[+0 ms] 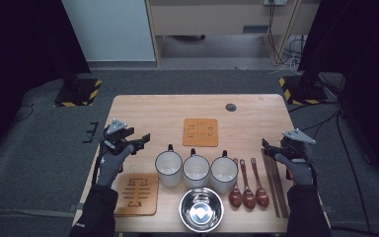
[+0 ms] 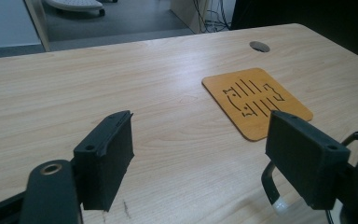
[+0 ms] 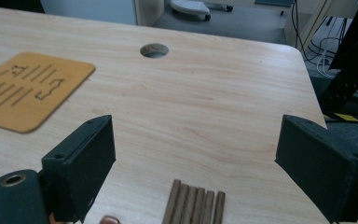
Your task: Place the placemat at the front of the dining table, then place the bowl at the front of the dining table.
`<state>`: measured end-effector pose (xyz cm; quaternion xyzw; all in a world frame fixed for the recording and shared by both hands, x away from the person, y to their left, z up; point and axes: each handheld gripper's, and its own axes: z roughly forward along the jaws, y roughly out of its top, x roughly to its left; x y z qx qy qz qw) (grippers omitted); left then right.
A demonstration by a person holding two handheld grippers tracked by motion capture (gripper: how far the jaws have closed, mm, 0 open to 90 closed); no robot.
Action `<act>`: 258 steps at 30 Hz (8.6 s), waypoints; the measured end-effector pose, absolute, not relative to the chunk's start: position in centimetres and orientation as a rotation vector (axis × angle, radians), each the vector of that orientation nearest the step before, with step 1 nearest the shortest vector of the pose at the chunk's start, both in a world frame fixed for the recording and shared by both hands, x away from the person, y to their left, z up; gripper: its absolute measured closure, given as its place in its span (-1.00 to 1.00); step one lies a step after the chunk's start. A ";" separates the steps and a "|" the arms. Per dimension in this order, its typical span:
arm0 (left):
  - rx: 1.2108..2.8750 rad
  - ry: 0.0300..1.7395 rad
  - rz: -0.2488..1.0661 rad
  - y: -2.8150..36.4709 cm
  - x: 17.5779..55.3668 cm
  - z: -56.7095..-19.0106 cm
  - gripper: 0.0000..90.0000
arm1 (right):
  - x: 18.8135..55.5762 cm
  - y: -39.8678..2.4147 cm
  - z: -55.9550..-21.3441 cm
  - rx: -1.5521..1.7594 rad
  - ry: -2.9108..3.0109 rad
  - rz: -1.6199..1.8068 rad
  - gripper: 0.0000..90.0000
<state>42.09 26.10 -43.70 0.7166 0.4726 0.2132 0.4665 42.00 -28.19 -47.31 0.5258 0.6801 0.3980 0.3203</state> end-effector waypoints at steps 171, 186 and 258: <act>2.127 0.961 0.117 11.8 29.6 -52.3 0.62 | 39.8 -34.3 -53.9 1.655 1.882 0.787 -0.93; 2.056 0.982 0.094 12.8 29.6 -51.7 0.88 | 39.8 -34.3 -53.9 1.656 1.881 0.787 -0.93; 1.807 0.830 0.208 15.2 28.9 -42.6 0.86 | 39.8 -34.3 -53.9 1.657 1.884 0.786 -0.96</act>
